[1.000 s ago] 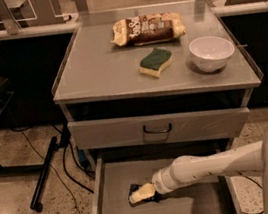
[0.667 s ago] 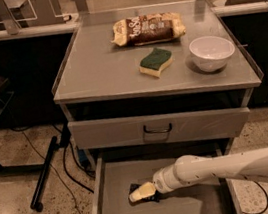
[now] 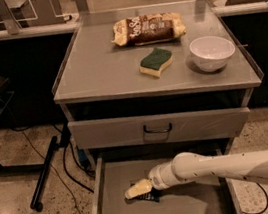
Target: Pick rxbar blueberry from middle drawer and place on counter
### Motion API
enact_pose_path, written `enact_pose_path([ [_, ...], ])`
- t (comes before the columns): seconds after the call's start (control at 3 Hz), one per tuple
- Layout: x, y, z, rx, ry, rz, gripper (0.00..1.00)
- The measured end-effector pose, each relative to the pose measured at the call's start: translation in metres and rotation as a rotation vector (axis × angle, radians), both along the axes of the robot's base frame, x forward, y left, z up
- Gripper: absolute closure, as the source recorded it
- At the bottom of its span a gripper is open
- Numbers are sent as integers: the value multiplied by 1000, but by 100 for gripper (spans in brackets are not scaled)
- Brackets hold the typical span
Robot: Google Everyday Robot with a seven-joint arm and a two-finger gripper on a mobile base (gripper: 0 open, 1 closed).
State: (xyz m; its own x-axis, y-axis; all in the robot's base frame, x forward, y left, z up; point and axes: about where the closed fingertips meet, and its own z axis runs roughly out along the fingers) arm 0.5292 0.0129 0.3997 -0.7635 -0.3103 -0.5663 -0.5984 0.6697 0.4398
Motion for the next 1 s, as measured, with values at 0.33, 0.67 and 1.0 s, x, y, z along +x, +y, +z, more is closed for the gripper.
enact_pose_path([
  [0.33,-4,7,-7,-17,2,10,0],
  [0.67,-8,15,-17,-43,-1,16,0],
  [1.0,-9,20,-25,-58,-4,19,0],
])
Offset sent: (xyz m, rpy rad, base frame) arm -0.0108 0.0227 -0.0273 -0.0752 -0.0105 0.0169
